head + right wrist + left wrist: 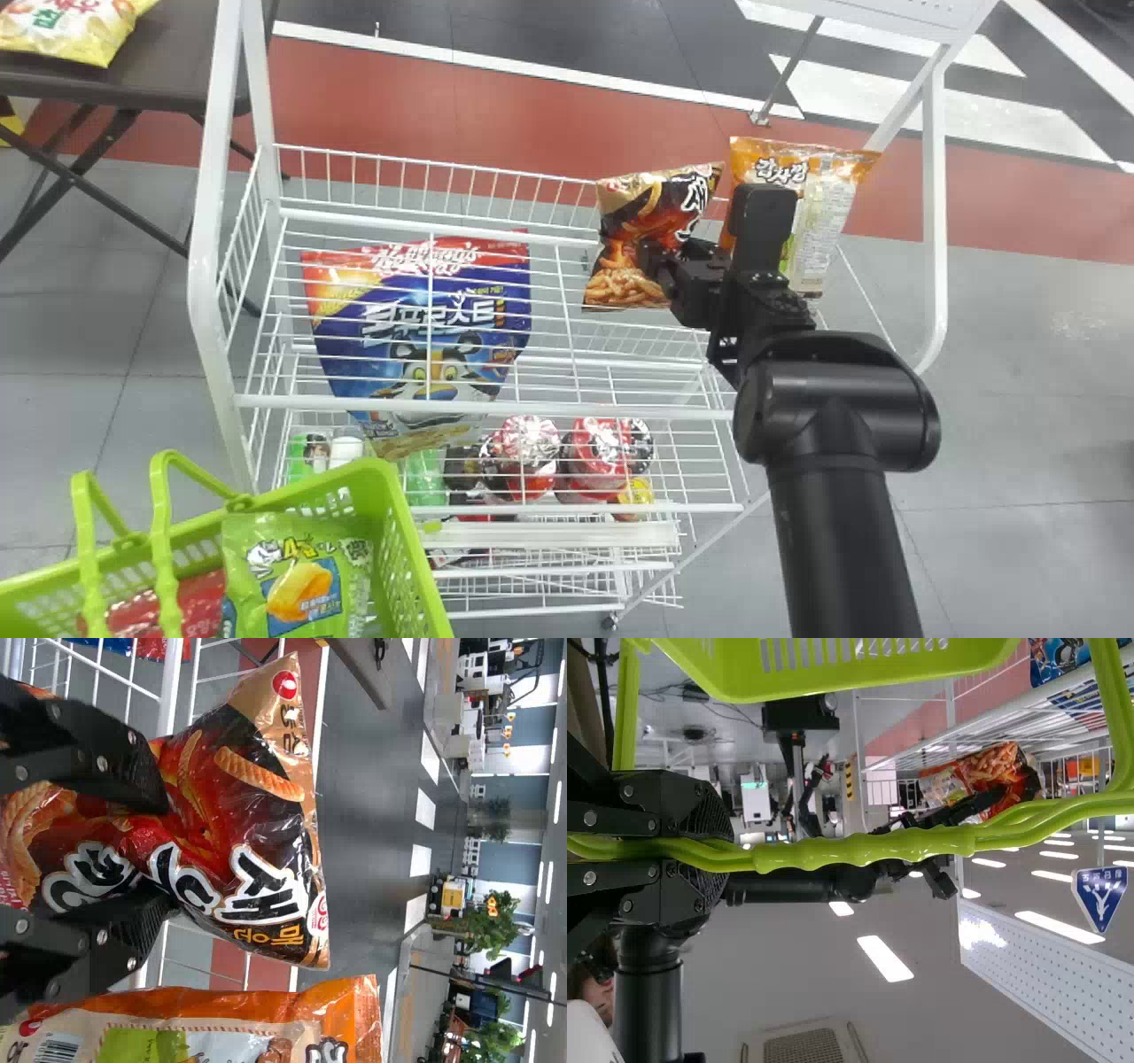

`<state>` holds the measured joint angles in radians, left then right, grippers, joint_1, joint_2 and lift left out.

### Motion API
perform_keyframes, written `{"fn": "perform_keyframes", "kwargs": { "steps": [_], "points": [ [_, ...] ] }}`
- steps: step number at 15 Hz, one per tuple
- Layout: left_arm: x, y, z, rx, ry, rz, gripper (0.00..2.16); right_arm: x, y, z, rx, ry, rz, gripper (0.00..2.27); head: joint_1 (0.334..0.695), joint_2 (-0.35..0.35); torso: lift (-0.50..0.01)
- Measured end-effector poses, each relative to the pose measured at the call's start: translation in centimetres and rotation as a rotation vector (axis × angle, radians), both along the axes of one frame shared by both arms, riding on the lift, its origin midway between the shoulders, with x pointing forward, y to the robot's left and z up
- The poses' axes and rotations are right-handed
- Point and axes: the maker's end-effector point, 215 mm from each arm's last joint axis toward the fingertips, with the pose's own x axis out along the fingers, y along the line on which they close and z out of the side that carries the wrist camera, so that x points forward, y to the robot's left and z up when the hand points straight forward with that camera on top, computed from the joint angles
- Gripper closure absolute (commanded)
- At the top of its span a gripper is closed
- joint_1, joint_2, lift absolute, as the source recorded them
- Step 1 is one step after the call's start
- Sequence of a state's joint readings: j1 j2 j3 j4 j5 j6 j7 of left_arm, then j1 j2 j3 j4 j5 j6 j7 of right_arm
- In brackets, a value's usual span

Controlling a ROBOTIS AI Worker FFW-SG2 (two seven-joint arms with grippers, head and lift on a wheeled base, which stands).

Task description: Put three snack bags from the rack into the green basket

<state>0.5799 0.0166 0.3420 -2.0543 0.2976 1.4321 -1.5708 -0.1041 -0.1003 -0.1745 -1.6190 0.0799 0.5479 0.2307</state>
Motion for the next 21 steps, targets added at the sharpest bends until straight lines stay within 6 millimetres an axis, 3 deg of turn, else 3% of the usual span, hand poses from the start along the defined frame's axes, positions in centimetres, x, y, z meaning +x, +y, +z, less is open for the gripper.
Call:
{"fn": "perform_keyframes", "kwargs": {
  "steps": [3, 5, 6, 8, 10, 12, 15, 16, 18, 21],
  "points": [
    [0.0, 0.0, 0.0, 0.0, 0.0, 0.0, 2.15, -1.2, 1.3, 3.3, 0.057, -0.078, 0.055, 2.26, 0.695, -0.301, 0.0],
    [0.0, 0.0, 0.1, 0.001, -0.001, -0.001, 2.15, -3.1, 3.2, 6.6, 0.111, -0.134, 0.109, 2.26, 0.695, -0.29, 0.0],
    [0.0, 0.0, 0.1, 0.0, -0.001, -0.001, 2.15, -4.6, 4.8, 8.2, 0.147, -0.15, 0.149, 2.26, 0.695, -0.28, 0.0],
    [0.0, 0.0, 0.1, 0.001, -0.002, -0.001, 2.15, -8.4, 9.2, 9.5, 0.234, -0.115, 0.246, 2.26, 0.695, -0.221, 0.0],
    [0.0, 0.0, 0.1, 0.001, -0.002, -0.001, 2.15, -13.7, 14.0, 8.9, 0.325, -0.009, 0.342, 2.26, 0.695, -0.168, 0.0],
    [0.0, 0.0, 0.1, 0.0, -0.002, 0.0, 2.15, -20.0, 18.8, 7.0, 0.407, 0.155, 0.437, 2.26, 0.695, -0.071, 0.0],
    [0.0, -0.2, 0.2, -0.003, -0.004, -0.005, 2.15, -28.9, 24.7, 4.1, 0.525, 0.426, 0.569, 2.26, 0.695, 0.028, 0.0],
    [0.0, -0.4, 0.3, -0.004, -0.006, -0.008, 2.15, -31.0, 26.2, 3.5, 0.544, 0.484, 0.605, 2.26, 0.695, 0.07, 0.0],
    [-0.1, -0.7, 0.5, -0.008, -0.009, -0.016, 2.15, -33.9, 28.9, 2.6, 0.557, 0.563, 0.667, 2.26, 0.695, 0.178, 0.0],
    [-0.2, -1.2, 0.7, -0.013, -0.016, -0.029, 2.15, -35.5, 32.4, -0.8, 0.531, 0.657, 0.711, 2.21, 0.695, 0.277, 0.0]
  ]
}}
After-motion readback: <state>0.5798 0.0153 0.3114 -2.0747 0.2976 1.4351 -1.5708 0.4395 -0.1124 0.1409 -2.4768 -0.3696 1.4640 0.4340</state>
